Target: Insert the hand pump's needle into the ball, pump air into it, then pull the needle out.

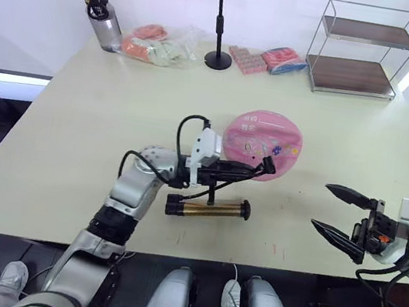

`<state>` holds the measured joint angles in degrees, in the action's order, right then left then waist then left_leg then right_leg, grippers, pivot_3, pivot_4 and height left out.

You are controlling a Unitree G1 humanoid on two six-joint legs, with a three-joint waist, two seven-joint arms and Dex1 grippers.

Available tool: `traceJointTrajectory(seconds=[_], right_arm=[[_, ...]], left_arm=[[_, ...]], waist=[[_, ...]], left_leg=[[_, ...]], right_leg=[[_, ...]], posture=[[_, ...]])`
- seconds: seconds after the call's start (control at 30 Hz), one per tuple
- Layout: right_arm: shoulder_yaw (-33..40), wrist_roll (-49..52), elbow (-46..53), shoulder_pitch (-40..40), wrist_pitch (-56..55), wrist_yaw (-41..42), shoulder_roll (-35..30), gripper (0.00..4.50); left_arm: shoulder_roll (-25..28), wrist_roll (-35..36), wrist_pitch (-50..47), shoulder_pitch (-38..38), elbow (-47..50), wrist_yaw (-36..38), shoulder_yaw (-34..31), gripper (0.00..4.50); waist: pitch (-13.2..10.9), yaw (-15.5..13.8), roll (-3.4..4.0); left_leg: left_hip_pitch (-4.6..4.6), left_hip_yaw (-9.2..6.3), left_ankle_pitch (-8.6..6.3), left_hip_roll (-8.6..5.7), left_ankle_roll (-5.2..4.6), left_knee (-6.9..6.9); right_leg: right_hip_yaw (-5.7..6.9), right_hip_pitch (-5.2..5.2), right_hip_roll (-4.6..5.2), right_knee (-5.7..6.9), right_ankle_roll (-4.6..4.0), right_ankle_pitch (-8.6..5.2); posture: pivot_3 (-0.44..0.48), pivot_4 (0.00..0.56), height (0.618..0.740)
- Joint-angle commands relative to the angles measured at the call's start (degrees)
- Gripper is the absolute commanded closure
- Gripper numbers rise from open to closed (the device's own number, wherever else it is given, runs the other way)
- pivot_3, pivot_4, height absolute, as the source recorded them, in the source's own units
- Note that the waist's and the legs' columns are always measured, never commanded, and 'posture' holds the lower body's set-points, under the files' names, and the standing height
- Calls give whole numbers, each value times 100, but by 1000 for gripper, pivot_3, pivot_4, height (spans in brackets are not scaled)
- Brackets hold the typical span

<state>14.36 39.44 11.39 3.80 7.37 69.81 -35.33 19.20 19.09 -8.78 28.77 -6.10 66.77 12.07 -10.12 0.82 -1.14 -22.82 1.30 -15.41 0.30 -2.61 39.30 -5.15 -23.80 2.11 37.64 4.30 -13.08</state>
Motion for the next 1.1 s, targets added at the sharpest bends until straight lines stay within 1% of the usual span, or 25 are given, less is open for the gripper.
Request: traceJointTrajectory(seconds=[0.03,0.17,0.3,0.47,0.5,0.63,0.83,1.1], right_arm=[[87,-6,346,105,80,-275,-20,0],[39,22,582,156,371,-750,40,0],[14,490,1157,141,1296,-1870,262,0],[111,1211,1548,85,2373,-2614,200,0],[148,1383,1561,13,2600,-2874,216,0],[236,1826,1656,-154,3062,-3624,349,0],[354,2564,1781,-144,3649,-4177,253,0],[453,2893,1692,-305,3815,-4409,161,0]], left_arm=[[-276,-125,214,173,-60,-95,175,4466],[-502,-224,254,244,-221,-196,264,4466],[-858,-344,260,364,-506,-393,389,4466],[-1053,-437,289,370,-548,-458,498,4466],[-1084,-458,292,374,-570,-486,508,4466],[-1246,-535,318,408,-659,-634,545,4466],[-1353,-645,412,428,-738,-654,638,4466],[-1382,-705,499,486,-898,-681,645,4466]], waist=[[0,-2,0],[0,3,0],[0,-3,0],[0,0,0],[0,5,0],[0,2,0],[1,0,0],[1,1,0]], left_leg=[[0,2,-1,0,-2,0],[-1,8,-7,-1,-11,0],[-1,12,-10,-1,-15,0],[-9,16,-15,-5,-24,1],[-9,16,-16,-5,-26,1],[-9,15,-16,-4,-26,0],[-19,16,-21,-4,-34,0],[-28,19,-26,-4,-43,0]], right_leg=[[-3,0,0,-2,2,0],[-13,-1,1,-4,7,-2],[-19,-2,1,-5,11,-3],[-26,-2,4,-23,22,2],[-26,-2,5,-25,23,2],[-25,-2,4,-24,23,2],[-26,-2,4,-43,30,6],[-27,-1,6,-67,43,14]], posture=[[0,150,740],[0,150,740],[0,150,740],[0,150,740],[0,150,740],[0,150,740],[0,150,740],[0,150,740]])
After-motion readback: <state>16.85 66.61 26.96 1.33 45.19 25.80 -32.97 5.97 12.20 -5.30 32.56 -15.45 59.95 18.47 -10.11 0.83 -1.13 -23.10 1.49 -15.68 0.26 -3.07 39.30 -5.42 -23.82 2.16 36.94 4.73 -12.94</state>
